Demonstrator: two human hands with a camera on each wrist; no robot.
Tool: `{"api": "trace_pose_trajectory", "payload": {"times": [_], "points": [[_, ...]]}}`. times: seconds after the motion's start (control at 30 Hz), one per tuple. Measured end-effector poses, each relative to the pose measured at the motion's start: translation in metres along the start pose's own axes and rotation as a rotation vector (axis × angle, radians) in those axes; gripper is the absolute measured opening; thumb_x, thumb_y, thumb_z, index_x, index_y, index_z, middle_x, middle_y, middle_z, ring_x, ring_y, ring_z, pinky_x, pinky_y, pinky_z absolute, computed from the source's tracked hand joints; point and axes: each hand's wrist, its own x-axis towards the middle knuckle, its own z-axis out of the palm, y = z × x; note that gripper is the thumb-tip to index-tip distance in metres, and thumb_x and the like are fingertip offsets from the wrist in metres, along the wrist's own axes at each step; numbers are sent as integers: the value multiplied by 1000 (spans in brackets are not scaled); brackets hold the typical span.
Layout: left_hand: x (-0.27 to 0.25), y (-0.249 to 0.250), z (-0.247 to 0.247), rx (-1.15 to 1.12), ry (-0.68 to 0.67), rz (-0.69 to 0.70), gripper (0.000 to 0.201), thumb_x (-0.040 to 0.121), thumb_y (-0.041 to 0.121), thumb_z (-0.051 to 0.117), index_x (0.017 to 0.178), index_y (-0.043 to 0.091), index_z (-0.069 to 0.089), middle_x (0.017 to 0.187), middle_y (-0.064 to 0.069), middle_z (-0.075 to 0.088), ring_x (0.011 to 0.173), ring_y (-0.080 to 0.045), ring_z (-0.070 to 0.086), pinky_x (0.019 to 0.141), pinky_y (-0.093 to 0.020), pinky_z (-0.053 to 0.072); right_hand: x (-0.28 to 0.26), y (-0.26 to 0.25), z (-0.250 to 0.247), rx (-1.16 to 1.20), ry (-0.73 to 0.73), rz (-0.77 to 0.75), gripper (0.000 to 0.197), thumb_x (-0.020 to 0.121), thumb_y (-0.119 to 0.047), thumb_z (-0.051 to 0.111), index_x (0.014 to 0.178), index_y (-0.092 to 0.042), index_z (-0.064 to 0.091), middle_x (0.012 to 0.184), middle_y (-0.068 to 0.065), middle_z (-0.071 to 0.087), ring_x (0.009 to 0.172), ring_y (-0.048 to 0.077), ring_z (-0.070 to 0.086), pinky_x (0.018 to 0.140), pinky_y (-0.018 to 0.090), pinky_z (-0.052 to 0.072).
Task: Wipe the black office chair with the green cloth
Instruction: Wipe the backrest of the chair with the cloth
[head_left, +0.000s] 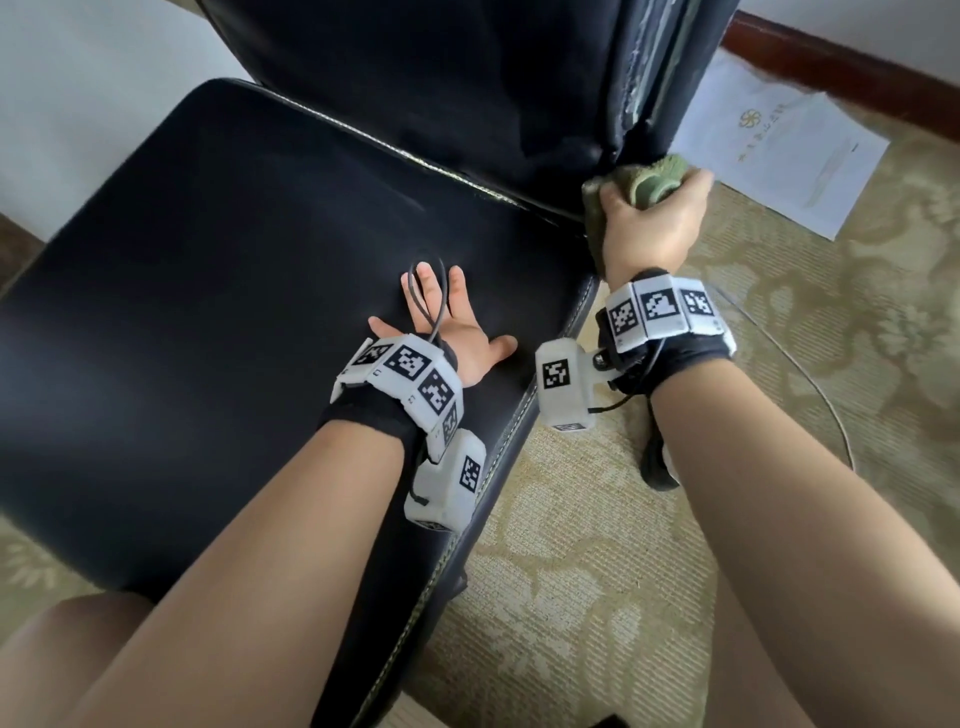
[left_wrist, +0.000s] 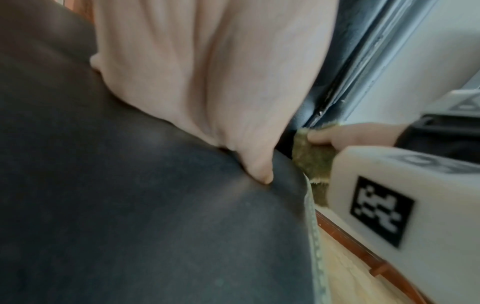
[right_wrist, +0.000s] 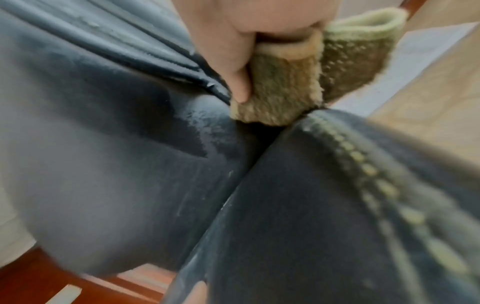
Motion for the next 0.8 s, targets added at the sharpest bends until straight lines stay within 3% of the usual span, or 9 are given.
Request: {"api": "trace_pose_trajectory", "payload": {"times": [0.1, 0.2, 0.33, 0.47, 0.57, 0.63, 0.7, 0.8], "points": [[1, -1, 3, 3, 9, 1, 94, 90, 63, 39, 147, 18, -20, 152, -10, -30, 141, -26, -26, 108, -65, 0, -2, 17, -14, 49, -20, 90, 42, 79, -28, 73, 102, -12, 42, 106, 2, 56, 95, 17, 56, 87, 27, 48], [1, -3, 4, 16, 12, 6, 94, 90, 63, 38, 147, 18, -20, 153, -9, -30, 142, -25, -25, 109, -64, 1, -12, 12, -20, 177, 36, -74, 44, 75, -25, 76, 89, -11, 37, 94, 3, 53, 83, 14, 51, 72, 13, 44], [0, -2, 4, -2, 16, 9, 94, 90, 62, 40, 147, 18, -20, 153, -9, -30, 141, -24, -26, 108, -64, 0, -11, -12, -11, 130, 84, -208, 50, 74, -24, 78, 93, -11, 34, 107, 10, 46, 90, 13, 40, 72, 1, 33], [2, -2, 4, -7, 22, 10, 94, 90, 62, 40, 148, 18, -19, 153, -9, -29, 141, -25, -25, 108, -65, 0, -2, -13, -8, 89, 23, -144, 49, 77, -27, 76, 96, -14, 33, 116, 13, 49, 91, 13, 44, 67, 9, 28], [4, -2, 3, 16, 7, -6, 95, 89, 64, 39, 147, 18, -20, 153, -9, -30, 141, -25, -25, 108, -65, 1, 1, -10, -17, 50, -1, -148, 43, 76, -26, 76, 96, -14, 41, 111, 9, 57, 95, 17, 54, 78, 17, 40], [4, -2, 2, 27, -6, -15, 96, 89, 65, 39, 147, 18, -21, 152, -9, -31, 141, -25, -25, 109, -65, 1, -3, -7, -27, 94, 2, -136, 34, 75, -24, 76, 87, -20, 45, 100, 4, 62, 90, 16, 57, 80, 19, 45], [2, -2, 1, 35, -20, -13, 96, 89, 65, 38, 147, 18, -22, 152, -9, -32, 141, -25, -26, 109, -65, 0, -12, -11, -37, 194, 40, -215, 38, 73, -23, 77, 77, -29, 40, 91, 3, 62, 82, 14, 56, 75, 16, 45], [0, -1, 1, 35, -26, -7, 95, 90, 63, 38, 146, 17, -22, 152, -10, -32, 141, -25, -27, 108, -65, 0, -15, -23, -40, 279, 93, -391, 35, 71, -22, 76, 92, -19, 48, 94, 4, 61, 90, 18, 59, 85, 27, 49]]}}
